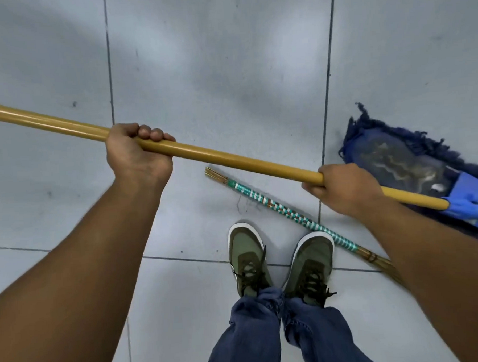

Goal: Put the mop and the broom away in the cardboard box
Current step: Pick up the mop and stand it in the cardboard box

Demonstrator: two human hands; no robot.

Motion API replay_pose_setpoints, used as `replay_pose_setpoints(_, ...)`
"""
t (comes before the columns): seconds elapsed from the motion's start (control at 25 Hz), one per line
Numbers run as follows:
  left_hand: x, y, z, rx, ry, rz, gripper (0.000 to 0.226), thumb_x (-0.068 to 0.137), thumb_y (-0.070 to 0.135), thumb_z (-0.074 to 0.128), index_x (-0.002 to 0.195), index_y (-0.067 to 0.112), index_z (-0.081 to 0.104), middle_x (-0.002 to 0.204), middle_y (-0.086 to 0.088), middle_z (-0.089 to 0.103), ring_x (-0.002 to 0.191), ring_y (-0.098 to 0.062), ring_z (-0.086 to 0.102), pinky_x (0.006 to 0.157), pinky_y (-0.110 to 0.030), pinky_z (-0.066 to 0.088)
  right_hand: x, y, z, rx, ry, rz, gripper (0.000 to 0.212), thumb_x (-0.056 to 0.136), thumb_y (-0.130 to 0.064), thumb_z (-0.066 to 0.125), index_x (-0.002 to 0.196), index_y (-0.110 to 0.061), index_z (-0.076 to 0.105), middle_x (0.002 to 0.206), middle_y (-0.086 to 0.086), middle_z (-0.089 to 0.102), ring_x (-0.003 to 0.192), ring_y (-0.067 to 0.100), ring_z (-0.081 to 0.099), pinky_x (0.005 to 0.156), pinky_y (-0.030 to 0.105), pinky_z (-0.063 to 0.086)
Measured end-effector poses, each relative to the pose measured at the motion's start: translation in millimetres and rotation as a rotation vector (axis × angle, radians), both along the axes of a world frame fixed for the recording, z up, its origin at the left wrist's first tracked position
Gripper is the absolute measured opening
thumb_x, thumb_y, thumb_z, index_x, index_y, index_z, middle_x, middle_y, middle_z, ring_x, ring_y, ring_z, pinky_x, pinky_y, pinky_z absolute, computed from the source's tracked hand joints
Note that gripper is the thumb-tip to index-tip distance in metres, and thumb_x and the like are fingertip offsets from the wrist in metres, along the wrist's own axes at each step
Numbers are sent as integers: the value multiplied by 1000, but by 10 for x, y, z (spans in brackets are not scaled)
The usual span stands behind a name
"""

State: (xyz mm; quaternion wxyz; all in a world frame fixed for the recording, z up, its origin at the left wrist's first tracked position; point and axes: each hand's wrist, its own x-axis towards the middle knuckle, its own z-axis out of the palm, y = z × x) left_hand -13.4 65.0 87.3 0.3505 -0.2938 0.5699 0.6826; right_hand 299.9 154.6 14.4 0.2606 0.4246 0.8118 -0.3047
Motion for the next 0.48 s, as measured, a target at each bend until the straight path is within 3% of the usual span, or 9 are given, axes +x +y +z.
replay_pose_setpoints(0.2, -129, 301, 1084, 63, 104, -15, 19, 80, 8, 42, 63, 15, 37, 52, 3, 37, 44, -16, 37, 54, -27, 39, -201, 127, 818, 67, 60, -73, 38, 84, -60, 51, 67, -26, 51, 58, -5, 55, 53, 18, 53, 47, 33, 43)
replay_pose_setpoints(0.36, -55, 563, 2195, 215, 231, -85, 22, 79, 7, 39, 59, 16, 37, 52, 2, 35, 44, -17, 36, 52, -27, 38, -236, 233, 1570, 91, 139, -161, 30, 87, -47, 55, 70, -22, 59, 60, -2, 57, 57, 24, 55, 51, 32, 41)
replay_pose_setpoints(0.48, 79, 782, 2997, 305, 351, -188, 26, 81, 6, 37, 56, 16, 37, 50, 1, 35, 43, -17, 34, 50, -27, 37, -249, 258, 2105, 70, 224, -271, 29, 85, -38, 57, 62, -21, 54, 56, -2, 56, 53, 22, 54, 47, 32, 40)
